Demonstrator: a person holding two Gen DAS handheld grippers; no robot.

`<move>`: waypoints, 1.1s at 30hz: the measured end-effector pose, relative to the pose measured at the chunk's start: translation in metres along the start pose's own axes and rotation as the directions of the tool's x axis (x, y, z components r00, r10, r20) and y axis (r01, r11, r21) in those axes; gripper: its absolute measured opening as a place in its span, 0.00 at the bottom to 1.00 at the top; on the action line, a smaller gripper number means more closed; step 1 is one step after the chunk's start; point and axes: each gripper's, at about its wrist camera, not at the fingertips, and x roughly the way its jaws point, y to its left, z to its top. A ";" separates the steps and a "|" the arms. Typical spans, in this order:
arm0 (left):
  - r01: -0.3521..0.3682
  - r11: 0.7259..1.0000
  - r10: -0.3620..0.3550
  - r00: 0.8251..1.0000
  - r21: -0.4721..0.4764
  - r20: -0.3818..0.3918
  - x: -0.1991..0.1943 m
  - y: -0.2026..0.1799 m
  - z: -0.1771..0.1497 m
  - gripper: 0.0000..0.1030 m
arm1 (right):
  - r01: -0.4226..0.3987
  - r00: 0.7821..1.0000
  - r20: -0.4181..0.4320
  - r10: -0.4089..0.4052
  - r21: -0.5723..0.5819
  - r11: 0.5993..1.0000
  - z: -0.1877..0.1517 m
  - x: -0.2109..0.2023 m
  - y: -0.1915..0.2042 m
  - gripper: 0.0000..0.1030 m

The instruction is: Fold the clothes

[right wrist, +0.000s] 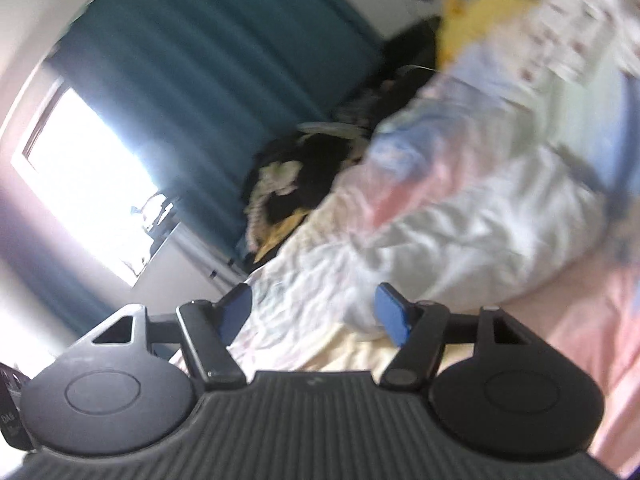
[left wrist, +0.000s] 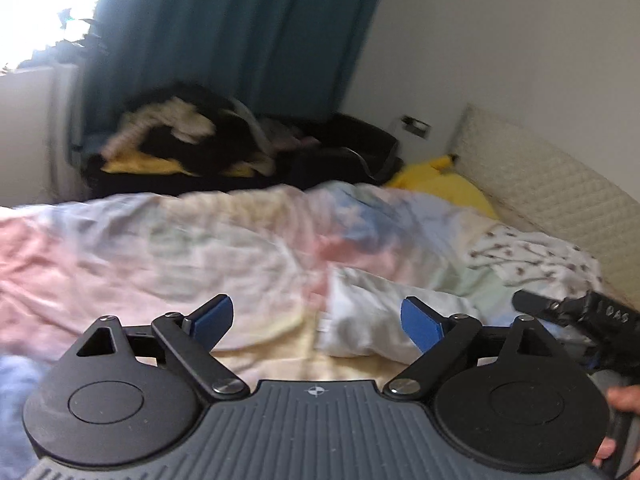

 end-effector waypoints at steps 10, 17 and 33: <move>-0.206 0.979 0.203 0.967 0.006 0.152 -0.087 0.048 -0.035 0.96 | -0.115 0.993 -0.040 0.108 -0.263 0.958 -0.058 0.020 0.093 0.67; -0.279 0.960 0.275 0.934 -0.017 0.226 -0.094 0.066 -0.066 1.00 | -0.126 0.990 -0.001 0.142 -0.471 0.873 -0.104 0.045 0.123 0.67; -0.369 0.929 0.364 0.899 -0.028 0.243 -0.079 0.082 -0.112 1.00 | -0.016 0.999 0.025 0.040 -0.618 0.786 -0.143 0.070 0.095 0.87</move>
